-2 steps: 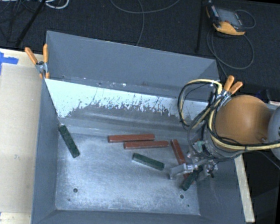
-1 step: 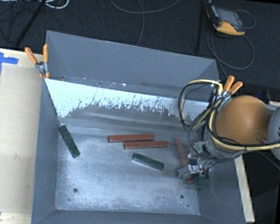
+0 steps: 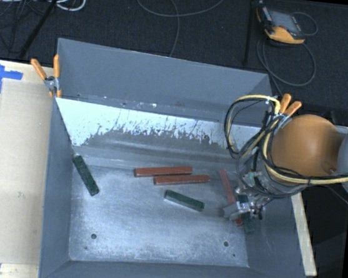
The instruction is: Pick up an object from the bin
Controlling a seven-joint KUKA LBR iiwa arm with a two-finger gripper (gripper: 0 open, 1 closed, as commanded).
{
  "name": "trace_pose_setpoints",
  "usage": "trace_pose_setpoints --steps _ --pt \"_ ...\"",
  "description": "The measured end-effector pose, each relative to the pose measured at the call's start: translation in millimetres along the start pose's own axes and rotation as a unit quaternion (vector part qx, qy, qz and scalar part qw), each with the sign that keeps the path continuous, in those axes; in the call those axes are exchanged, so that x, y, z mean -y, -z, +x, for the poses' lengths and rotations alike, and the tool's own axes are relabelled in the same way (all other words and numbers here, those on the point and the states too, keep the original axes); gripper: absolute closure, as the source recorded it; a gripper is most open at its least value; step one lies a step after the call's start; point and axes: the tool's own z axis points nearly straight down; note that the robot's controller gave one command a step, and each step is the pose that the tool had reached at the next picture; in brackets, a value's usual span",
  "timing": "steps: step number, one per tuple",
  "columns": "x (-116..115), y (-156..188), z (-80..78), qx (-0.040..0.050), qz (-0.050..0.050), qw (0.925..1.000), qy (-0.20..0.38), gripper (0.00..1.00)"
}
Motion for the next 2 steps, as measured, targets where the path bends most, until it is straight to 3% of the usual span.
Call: trace_pose_setpoints --steps 1,2 --pt "0.7 36.0 -1.3 -0.0004 0.001 1.0000 -0.003 1.00" --pt "0.4 36.0 -1.8 0.0006 0.000 1.0000 -0.006 1.00"
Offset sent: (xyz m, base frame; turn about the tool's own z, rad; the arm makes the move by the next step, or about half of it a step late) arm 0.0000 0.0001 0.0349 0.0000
